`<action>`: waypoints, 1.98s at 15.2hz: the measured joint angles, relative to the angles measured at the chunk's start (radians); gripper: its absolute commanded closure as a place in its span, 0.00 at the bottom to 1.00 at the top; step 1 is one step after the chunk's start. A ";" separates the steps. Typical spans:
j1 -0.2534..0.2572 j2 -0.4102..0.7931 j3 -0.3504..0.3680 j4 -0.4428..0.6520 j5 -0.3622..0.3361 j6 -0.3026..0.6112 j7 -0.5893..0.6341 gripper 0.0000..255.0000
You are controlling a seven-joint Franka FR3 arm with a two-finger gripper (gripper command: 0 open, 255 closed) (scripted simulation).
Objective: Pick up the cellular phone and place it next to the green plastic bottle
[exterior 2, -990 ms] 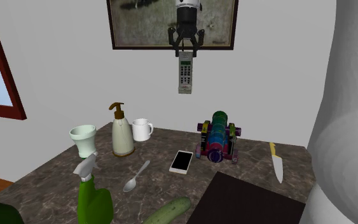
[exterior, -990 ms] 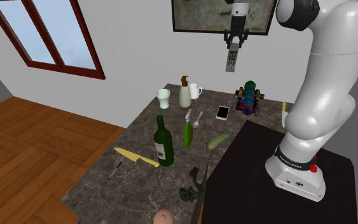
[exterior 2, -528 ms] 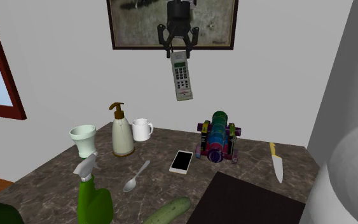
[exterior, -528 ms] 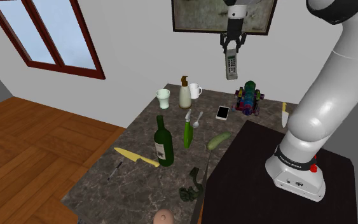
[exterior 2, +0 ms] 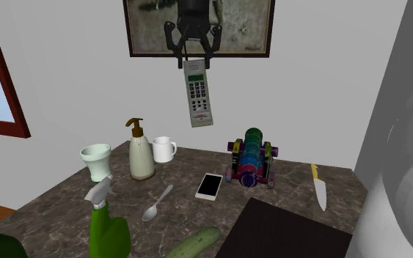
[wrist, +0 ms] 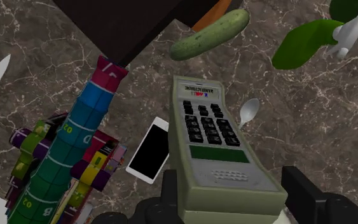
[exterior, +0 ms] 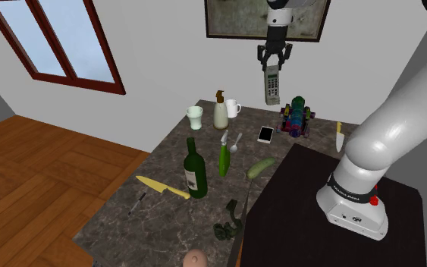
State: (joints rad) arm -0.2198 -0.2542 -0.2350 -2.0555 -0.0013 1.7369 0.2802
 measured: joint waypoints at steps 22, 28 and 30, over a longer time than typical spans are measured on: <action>0.188 -0.398 0.386 -0.339 0.178 -0.024 0.504 1.00; 0.227 -0.410 0.464 -0.364 0.231 0.002 0.590 1.00; 0.230 -0.410 0.471 -0.391 0.237 0.029 0.592 1.00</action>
State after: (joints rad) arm 0.0099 -0.6646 0.2357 -2.4464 0.2361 1.7661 0.8719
